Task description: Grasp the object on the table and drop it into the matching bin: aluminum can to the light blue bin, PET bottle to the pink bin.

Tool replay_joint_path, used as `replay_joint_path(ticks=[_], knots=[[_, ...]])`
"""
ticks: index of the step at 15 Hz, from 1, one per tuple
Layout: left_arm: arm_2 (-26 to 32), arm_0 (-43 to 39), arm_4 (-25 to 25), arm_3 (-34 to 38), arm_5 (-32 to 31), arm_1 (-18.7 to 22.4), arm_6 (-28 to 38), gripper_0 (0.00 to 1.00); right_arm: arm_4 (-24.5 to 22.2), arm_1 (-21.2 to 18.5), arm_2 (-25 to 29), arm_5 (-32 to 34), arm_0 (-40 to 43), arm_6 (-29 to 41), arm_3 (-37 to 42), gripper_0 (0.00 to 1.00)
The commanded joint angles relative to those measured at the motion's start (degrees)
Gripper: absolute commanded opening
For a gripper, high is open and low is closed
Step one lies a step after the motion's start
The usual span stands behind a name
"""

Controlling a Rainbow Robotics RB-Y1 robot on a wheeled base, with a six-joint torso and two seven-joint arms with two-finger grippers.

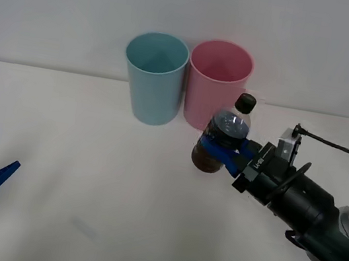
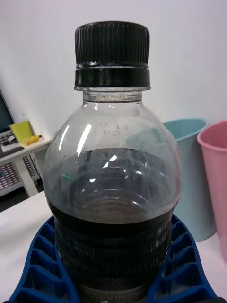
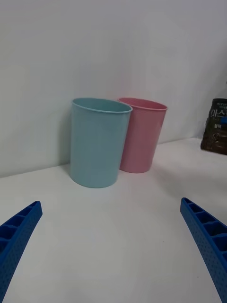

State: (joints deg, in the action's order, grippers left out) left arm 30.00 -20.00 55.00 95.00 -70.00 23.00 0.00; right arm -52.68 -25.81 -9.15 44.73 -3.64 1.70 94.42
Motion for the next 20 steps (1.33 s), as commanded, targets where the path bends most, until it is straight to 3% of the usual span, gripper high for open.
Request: replay_joint_path(ticks=[1, 6, 12, 16, 20], knots=[[0.0, 0.0, 0.0, 0.0, 0.0, 0.0, 0.0, 1.0, 0.0, -0.5, 3.0, 0.1, 1.0, 4.7, 4.1, 0.0], [0.0, 0.0, 0.0, 0.0, 0.0, 0.0, 0.0, 1.0, 0.0, -2.1, 6.7, -0.8, -0.3, 11.4, 9.5, 0.0], [0.0, 0.0, 0.0, 0.0, 0.0, 0.0, 0.0, 1.0, -1.5, -9.2, 5.6, -7.9, -10.4, 13.6, 9.5, 0.0], [0.0, 0.0, 0.0, 0.0, 0.0, 0.0, 0.0, 1.0, -5.0, -10.3, 3.4, -8.3, -20.8, 14.6, 0.7, 0.0], [0.0, 0.0, 0.0, 0.0, 0.0, 0.0, 0.0, 1.0, -8.0, -9.0, 0.5, -8.4, -30.7, 13.9, -11.3, 0.0]])
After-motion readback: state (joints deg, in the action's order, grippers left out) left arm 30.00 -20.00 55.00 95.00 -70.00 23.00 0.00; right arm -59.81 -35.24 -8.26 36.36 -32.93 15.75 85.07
